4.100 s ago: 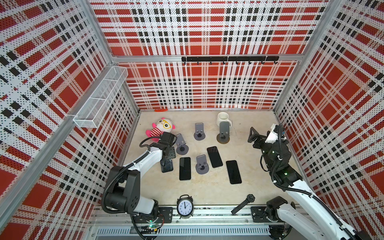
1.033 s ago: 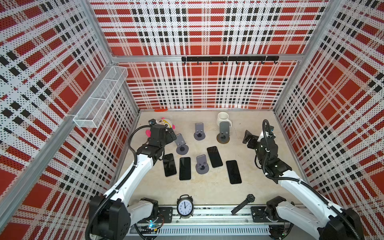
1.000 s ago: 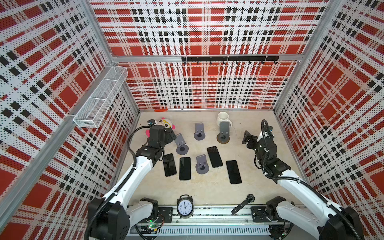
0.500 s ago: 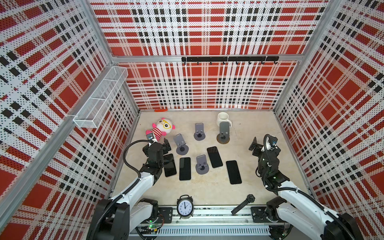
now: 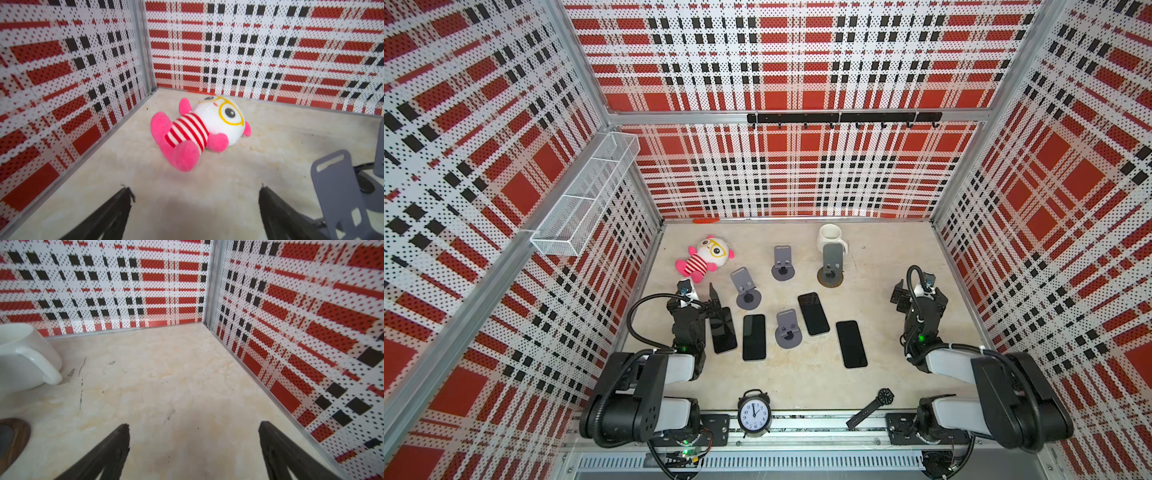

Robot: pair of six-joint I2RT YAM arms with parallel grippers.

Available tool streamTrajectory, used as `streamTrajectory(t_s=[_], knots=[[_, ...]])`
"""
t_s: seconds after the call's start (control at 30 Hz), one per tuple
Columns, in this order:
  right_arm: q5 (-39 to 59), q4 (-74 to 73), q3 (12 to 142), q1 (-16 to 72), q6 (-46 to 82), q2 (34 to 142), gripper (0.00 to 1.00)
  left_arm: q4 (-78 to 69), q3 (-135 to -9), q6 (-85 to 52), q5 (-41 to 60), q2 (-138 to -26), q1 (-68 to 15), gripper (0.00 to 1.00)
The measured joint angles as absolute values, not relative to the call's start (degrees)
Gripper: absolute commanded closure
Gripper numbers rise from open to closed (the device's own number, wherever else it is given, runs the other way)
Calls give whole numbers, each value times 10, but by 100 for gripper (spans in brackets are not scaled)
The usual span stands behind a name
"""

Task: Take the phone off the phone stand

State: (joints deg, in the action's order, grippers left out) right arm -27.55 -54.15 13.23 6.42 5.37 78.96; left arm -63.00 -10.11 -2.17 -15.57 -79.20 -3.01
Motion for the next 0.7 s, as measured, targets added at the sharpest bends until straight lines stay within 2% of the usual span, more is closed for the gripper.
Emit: streamTrajectory(t_s=[0.17, 0.43, 0.57, 0.7], knots=[[-202, -648, 125, 48, 48, 901, 0, -695, -130, -25, -131, -864, -5, 2], [-95, -662, 155, 34, 36, 901, 0, -747, -126, -32, -109, -892, 9, 2], [-82, -667, 154, 32, 33, 901, 0, -757, -126, -34, -100, -893, 12, 2], [-113, -665, 154, 32, 41, 901, 0, -761, -126, -35, -95, -893, 12, 2]])
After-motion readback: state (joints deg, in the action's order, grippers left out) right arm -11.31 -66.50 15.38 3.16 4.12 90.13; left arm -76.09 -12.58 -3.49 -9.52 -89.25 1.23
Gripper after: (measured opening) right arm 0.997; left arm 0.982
